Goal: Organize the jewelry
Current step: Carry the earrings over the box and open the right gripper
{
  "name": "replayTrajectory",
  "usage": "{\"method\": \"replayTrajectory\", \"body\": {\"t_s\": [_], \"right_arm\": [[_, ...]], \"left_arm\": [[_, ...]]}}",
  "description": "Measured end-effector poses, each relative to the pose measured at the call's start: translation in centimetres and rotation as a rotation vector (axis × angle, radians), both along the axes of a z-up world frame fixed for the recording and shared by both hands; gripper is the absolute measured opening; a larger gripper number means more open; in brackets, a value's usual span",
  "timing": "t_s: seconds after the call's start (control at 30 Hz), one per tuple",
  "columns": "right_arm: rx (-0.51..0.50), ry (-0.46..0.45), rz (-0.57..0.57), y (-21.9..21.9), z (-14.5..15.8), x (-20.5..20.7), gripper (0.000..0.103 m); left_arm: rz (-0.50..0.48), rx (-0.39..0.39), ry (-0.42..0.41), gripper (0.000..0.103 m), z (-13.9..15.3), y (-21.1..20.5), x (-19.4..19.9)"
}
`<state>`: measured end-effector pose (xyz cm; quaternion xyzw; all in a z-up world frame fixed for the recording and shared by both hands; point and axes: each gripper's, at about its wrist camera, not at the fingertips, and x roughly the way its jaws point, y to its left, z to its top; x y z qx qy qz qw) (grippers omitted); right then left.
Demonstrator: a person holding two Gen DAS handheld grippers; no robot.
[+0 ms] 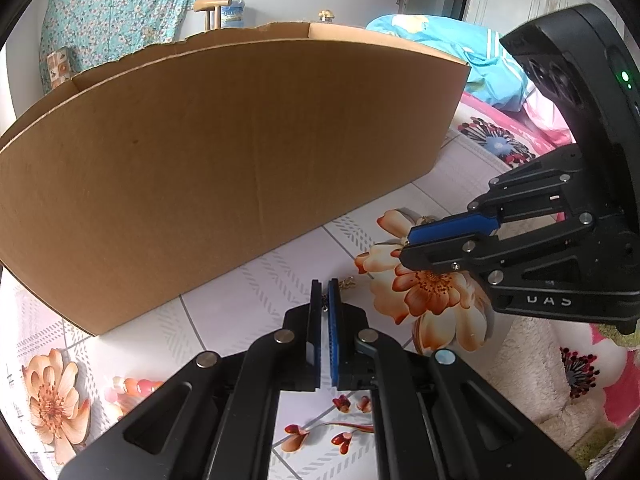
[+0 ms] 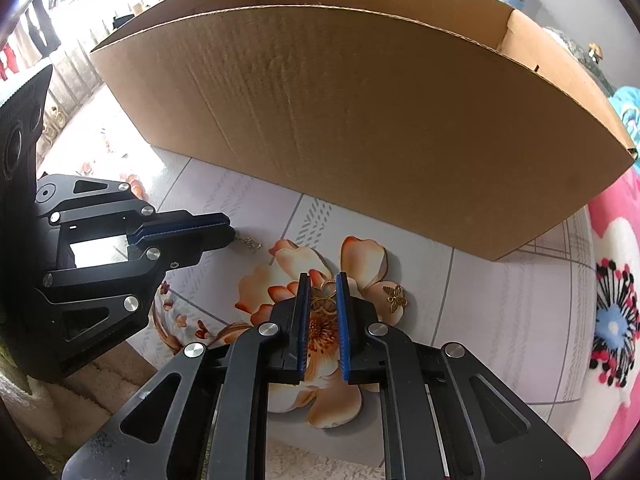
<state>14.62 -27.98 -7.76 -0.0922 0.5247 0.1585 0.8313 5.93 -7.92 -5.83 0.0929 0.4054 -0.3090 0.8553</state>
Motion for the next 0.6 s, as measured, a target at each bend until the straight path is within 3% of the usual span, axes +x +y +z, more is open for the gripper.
{"method": "replayTrajectory", "body": {"t_s": [0.3,0.6], "right_arm": [[0.040,-0.012,-0.056,-2.8,1.0,0.0,0.009],[0.118,-0.107,-0.089,-4.6,4.5,-1.5,0.009]], "left_arm": [[-0.014,-0.029,-0.017,0.003,0.6,0.5,-0.6],[0.002,-0.092,-0.076,0.003,4.2,1.7,-2.1]]}}
